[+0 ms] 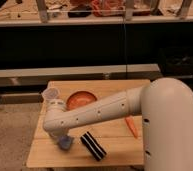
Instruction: Wipe the white sponge on the table
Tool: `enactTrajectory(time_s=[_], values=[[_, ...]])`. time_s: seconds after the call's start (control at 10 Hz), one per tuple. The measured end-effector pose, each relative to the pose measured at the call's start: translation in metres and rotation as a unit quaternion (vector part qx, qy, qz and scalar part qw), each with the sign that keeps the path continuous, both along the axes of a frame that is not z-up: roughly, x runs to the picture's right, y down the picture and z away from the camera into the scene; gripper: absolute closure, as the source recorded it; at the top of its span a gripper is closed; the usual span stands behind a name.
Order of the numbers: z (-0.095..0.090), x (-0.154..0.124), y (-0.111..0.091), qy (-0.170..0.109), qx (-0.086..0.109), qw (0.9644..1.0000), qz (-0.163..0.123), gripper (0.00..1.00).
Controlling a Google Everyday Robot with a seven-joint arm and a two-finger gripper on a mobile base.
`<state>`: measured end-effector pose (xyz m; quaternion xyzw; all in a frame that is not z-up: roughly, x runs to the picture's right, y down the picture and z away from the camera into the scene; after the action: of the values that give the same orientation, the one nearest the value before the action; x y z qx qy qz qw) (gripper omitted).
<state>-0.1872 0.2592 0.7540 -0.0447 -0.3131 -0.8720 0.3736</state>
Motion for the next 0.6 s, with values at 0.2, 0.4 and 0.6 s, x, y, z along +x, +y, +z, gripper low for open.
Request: enactTrajectory(time_s=[0.2, 0.4, 0.6], values=[[-0.007, 0.000, 0.012, -0.002, 0.000, 1.0000, 0.001, 1.00], [-0.015, -0.007, 0.024, -0.006, 0.002, 1.0000, -0.004, 1.00], [-0.022, -0.016, 0.031, -0.012, 0.003, 0.9999, -0.012, 1.00]])
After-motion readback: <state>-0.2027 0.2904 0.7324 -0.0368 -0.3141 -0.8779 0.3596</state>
